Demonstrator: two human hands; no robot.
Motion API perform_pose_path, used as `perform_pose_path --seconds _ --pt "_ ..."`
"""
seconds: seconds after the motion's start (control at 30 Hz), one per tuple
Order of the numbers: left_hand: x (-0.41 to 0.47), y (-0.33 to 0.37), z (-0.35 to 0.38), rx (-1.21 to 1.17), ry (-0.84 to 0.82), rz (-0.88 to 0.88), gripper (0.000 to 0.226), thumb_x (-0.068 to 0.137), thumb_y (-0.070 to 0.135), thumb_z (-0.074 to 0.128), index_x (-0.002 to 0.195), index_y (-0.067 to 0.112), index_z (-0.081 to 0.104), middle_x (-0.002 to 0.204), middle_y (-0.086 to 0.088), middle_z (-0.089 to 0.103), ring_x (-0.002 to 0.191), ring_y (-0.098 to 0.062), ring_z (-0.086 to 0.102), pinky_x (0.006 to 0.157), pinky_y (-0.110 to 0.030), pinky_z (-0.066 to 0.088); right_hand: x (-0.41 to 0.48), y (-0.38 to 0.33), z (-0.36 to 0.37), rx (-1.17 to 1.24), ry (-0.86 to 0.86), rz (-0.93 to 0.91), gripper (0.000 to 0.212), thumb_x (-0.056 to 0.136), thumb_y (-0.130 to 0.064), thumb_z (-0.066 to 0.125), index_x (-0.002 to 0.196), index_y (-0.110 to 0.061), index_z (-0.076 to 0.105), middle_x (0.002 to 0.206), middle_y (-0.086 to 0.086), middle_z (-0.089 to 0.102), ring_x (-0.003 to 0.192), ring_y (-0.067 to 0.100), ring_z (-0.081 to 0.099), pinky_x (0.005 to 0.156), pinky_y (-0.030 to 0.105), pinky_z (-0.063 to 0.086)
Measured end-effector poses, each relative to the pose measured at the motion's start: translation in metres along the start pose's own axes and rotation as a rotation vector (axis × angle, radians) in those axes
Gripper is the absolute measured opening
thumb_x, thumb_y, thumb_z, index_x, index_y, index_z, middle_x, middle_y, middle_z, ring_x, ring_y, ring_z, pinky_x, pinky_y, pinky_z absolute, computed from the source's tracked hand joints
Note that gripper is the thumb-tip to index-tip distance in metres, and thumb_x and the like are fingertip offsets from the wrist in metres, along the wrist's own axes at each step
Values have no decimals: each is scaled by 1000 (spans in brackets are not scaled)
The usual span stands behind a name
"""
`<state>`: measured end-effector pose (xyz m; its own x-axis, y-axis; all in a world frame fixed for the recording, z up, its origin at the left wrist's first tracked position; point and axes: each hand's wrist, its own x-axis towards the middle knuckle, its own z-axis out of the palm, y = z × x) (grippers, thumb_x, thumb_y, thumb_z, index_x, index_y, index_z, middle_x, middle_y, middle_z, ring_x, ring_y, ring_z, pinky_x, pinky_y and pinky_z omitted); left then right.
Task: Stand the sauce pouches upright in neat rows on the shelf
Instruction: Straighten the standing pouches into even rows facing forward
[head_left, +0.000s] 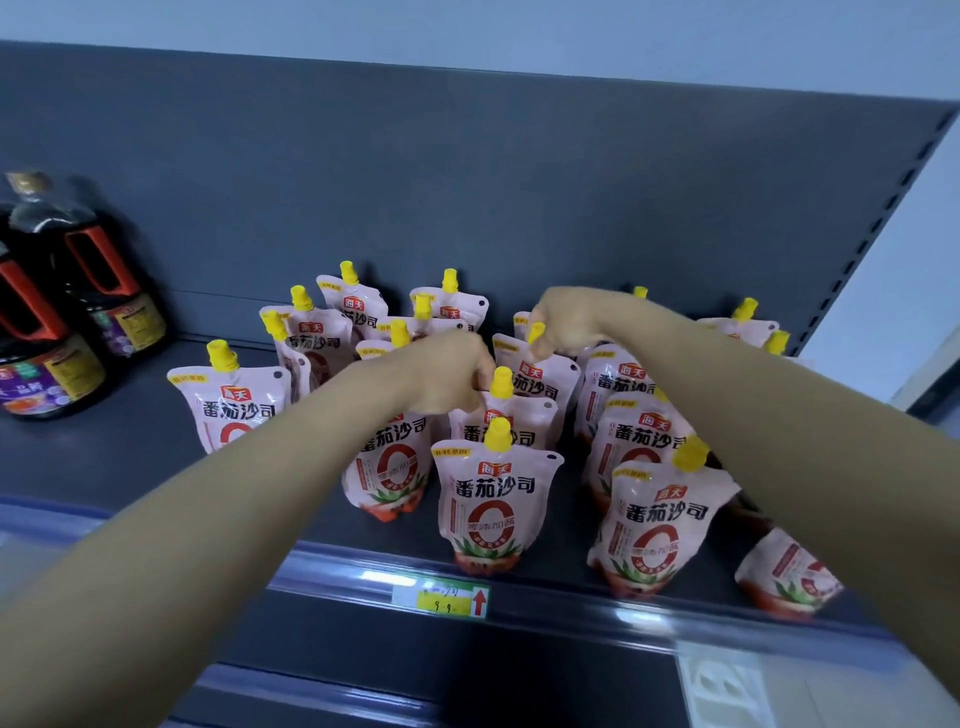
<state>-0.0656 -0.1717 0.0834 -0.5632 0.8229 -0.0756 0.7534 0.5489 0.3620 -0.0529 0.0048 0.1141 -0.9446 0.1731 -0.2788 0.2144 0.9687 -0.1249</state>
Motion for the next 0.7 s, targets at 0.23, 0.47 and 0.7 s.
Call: perform_pose_path --seconds 0.23,0.47,0.7 --pt "9 -10 2 -69 -32 13 18 79 7 68 68 -6 60 65 -10 46 62 -18 40 60 -28 35 15 -4 2 51 63 -94 29 85 -23 68 109 -8 69 107 17 69 86 27 59 80 35 51" --pt "3 -11 -26 -177 16 35 30 82 36 66 75 7 69 70 -16 57 60 -17 48 63 -27 42 10 -12 -9 97 -37 -105 29 83 -13 68 111 -5 68 92 15 66 73 21 58 67 26 48" --pt "24 -14 -45 -82 157 3 21 84 17 66 104 10 66 103 -4 68 96 -19 63 84 -27 49 11 11 -48 50 331 107 36 83 -12 66 117 0 63 119 16 65 111 33 61 86 34 50"
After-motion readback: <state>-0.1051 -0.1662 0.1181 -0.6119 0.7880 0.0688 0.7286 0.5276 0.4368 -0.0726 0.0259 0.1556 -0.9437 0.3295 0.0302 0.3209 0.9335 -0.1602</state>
